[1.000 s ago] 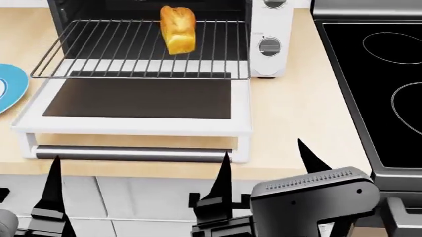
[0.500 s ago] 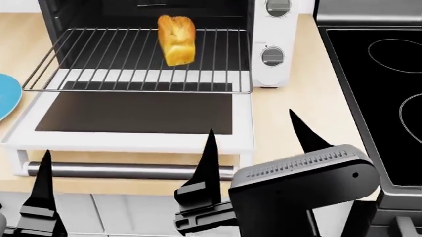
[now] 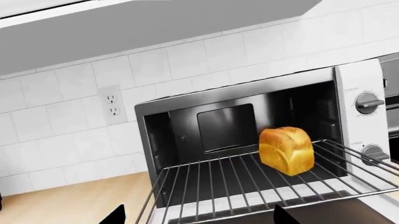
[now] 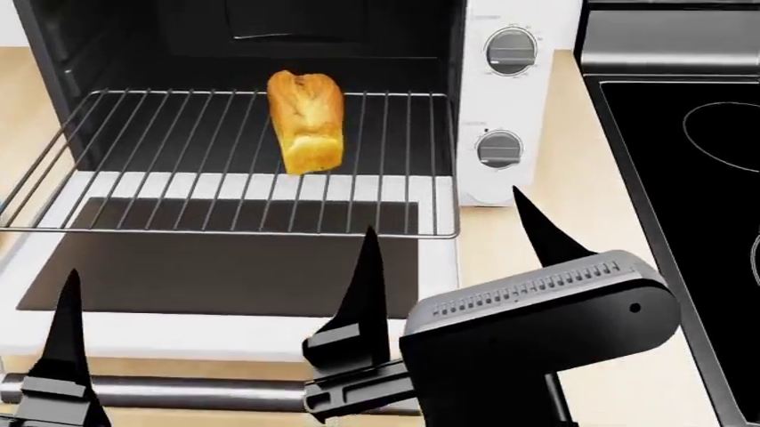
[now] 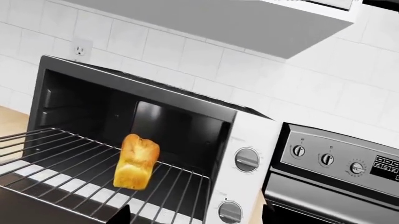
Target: Pick the bread from the rack and place it on the plate on the counter.
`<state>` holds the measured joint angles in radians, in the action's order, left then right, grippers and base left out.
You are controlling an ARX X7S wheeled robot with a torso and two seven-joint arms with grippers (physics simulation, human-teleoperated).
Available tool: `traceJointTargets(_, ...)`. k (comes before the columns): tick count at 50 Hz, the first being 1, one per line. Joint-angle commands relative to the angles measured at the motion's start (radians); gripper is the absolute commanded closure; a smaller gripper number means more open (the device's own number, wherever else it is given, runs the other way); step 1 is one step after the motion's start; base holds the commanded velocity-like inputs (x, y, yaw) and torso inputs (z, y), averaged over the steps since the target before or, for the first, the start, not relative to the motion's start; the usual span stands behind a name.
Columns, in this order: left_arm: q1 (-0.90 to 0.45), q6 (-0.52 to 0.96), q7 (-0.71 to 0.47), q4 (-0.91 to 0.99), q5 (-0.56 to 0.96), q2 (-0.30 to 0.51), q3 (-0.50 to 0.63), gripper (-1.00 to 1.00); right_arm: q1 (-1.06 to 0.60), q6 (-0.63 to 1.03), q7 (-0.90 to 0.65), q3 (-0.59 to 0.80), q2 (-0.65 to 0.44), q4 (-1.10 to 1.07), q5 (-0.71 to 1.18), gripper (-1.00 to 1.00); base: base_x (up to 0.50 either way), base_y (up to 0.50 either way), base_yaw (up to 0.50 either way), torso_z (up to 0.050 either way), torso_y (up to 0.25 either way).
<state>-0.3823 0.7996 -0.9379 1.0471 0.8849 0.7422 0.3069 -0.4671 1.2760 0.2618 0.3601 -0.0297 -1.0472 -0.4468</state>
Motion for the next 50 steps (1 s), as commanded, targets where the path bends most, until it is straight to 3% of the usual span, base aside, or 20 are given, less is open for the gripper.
traceJointTargets(1, -0.002, -0.074, -0.012, -0.011, 0.009, 0.021, 0.013, -1.0, -0.003, -0.006, 0.034, -0.01, 0.028, 0.001, -0.041, -1.0, 0.27, 0.0, 0.0, 0.047, 0.082)
traceJointTargets(13, -0.015, -0.126, -0.058, -0.003, 0.026, 0.057, 0.064, -1.0, -0.04, 0.006, 0.039, -0.012, 0.029, 0.0, -0.003, -1.0, 0.18, 0.0, 0.0, 0.031, 0.049)
traceJointTargets(21, -0.12, -0.308, -0.212, -0.001, 0.075, 0.21, 0.273, -1.0, -0.17, 0.146, 0.08, 0.027, 0.03, 0.0, -0.017, -1.0, 0.0, 0.0, 0.0, 0.0, 0.0)
traceJointTargets(22, -0.127, -0.326, -0.221, -0.001, 0.074, 0.218, 0.295, -1.0, -0.18, 0.159, 0.059, -0.007, 0.03, 0.0, 0.052, -1.0, 0.0, 0.0, 0.0, 0.0, 0.0)
traceJointTargets(33, -0.08, -0.38, -0.195, -0.038, 0.018, 0.218, 0.336, -1.0, -0.273, 0.294, 0.065, -0.059, 0.028, 0.007, 0.152, -1.0, 0.0, 0.0, 0.0, 0.0, 0.0)
traceJointTargets(37, -0.065, -0.395, -0.19, -0.044, 0.01, 0.223, 0.338, -1.0, -0.272, 0.294, 0.011, -0.145, 0.029, 0.028, 0.305, -1.0, 0.0, 0.0, 0.0, 0.0, 0.0)
traceJointTargets(47, -0.043, -0.42, -0.184, -0.054, -0.005, 0.229, 0.342, -1.0, -0.306, 0.295, -0.098, -0.2, 0.02, 0.066, 0.495, -1.0, 0.0, 0.0, 0.0, 0.0, 0.0)
traceJointTargets(50, -0.035, -0.427, -0.181, -0.058, -0.013, 0.231, 0.345, -1.0, -0.33, 0.295, -0.228, -0.246, -0.01, 0.085, 0.69, -1.0, 0.0, 0.0, 0.0, 0.0, 0.0)
